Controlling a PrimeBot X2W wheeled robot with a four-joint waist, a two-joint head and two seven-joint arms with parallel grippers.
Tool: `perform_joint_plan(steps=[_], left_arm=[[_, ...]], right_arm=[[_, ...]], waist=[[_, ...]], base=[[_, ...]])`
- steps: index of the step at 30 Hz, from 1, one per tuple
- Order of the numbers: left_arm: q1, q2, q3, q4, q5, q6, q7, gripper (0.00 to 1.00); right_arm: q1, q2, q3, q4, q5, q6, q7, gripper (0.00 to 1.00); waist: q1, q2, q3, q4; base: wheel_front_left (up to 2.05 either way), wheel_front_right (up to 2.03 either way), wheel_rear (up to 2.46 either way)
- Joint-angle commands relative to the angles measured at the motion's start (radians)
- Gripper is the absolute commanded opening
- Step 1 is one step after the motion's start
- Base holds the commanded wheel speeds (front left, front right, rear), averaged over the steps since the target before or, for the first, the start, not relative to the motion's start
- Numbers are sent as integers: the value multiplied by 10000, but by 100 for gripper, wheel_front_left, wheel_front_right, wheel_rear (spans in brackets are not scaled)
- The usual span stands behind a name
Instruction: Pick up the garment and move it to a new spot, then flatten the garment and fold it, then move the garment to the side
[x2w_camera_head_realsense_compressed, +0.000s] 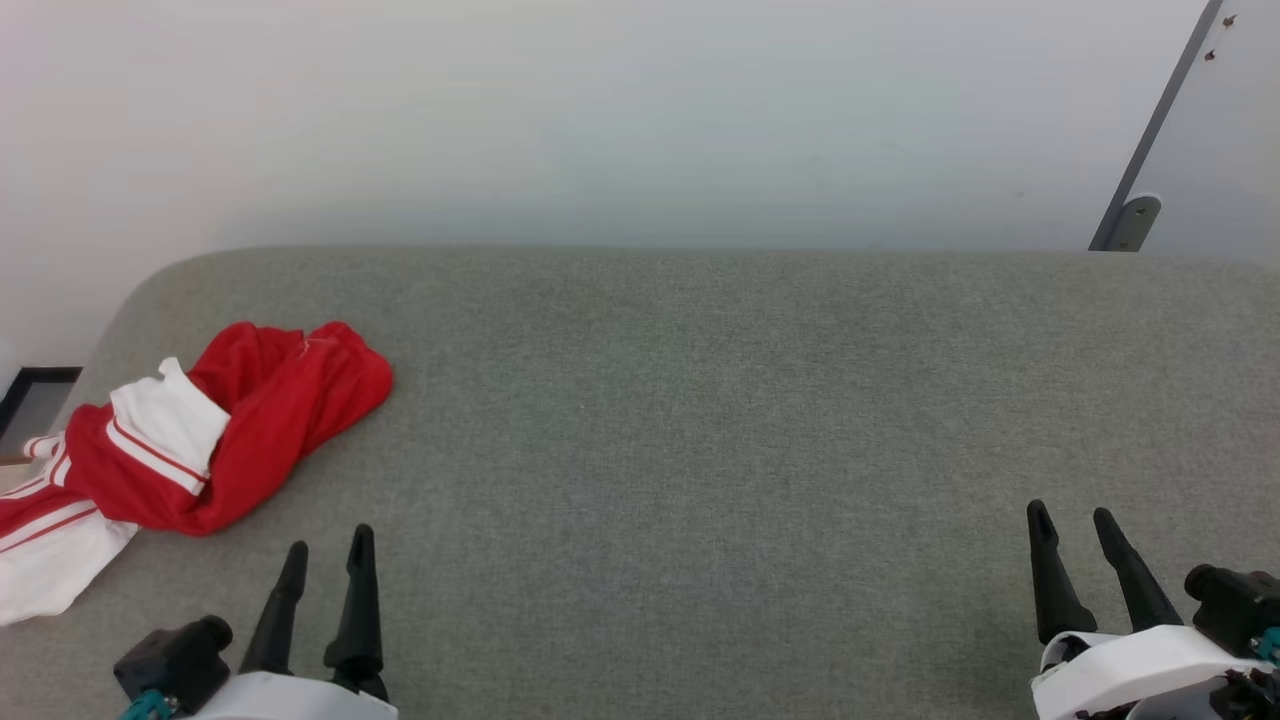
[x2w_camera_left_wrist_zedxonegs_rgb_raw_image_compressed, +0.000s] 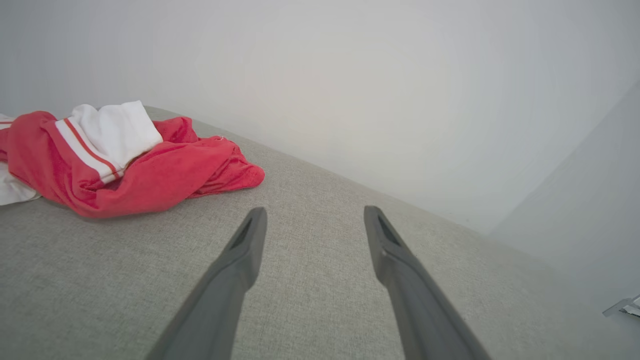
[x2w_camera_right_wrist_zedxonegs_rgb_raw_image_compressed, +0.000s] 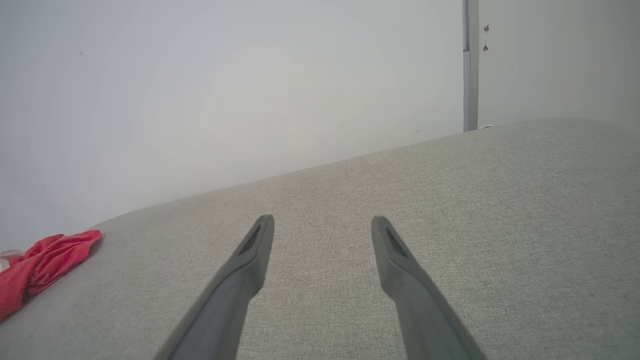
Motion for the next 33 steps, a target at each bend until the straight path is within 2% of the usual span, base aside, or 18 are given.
perform_joint_plan(steps=[1, 33], left_arm=[[2, 74, -17, -88, 222, -35, -75, 100], [184, 382, -334, -159, 2251, -40, -680, 100]], right_arm=[[-18, -65, 45, -77, -216, -7, -99, 100], [66, -104, 277, -145, -2568, -11, -697, 100]], waist=[[0, 0, -6, -2], [0, 0, -76, -25]], base=[[0, 0, 0], [0, 0, 0]])
